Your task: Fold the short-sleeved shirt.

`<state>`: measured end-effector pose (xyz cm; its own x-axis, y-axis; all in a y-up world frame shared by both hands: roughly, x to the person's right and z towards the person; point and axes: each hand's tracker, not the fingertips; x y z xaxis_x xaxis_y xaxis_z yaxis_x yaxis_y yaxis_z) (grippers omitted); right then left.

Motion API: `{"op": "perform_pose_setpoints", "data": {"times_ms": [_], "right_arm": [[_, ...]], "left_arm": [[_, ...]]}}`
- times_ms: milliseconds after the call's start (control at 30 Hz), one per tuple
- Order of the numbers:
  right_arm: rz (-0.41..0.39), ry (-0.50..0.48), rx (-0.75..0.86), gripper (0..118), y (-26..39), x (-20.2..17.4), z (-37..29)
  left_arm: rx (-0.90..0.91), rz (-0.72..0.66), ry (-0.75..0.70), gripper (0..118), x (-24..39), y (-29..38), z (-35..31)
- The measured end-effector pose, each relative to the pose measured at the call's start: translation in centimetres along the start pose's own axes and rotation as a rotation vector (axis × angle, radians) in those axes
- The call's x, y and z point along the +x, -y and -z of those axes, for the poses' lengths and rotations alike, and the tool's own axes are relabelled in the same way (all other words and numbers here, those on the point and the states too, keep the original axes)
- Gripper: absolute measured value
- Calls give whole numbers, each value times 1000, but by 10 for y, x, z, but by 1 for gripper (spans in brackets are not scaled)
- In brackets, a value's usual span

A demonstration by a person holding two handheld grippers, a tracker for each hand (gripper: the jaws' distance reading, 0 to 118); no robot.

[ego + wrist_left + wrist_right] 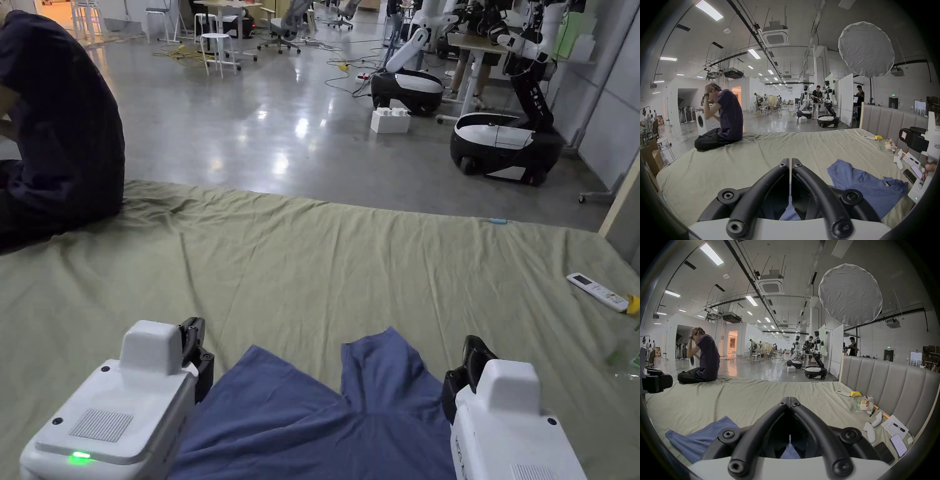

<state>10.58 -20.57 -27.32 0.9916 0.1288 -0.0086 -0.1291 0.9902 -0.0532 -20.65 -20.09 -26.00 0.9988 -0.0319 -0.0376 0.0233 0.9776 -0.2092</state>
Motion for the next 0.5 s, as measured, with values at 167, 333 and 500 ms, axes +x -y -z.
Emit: {"op": "perform_pose_setpoints", "data": {"times_ms": [167,333,500], "right_arm": [[-13,-28,-34,1,6,1,3],[-4,-41,-91,1,19,1,9],[-7,-61,-145,1,31,-2,13]], "left_arm": [[-73,15,-41,2,-34,11,3],[-224,-89,-123,2,-118,43,-1],[-412,-242,-123,2,-164,85,1]]}}
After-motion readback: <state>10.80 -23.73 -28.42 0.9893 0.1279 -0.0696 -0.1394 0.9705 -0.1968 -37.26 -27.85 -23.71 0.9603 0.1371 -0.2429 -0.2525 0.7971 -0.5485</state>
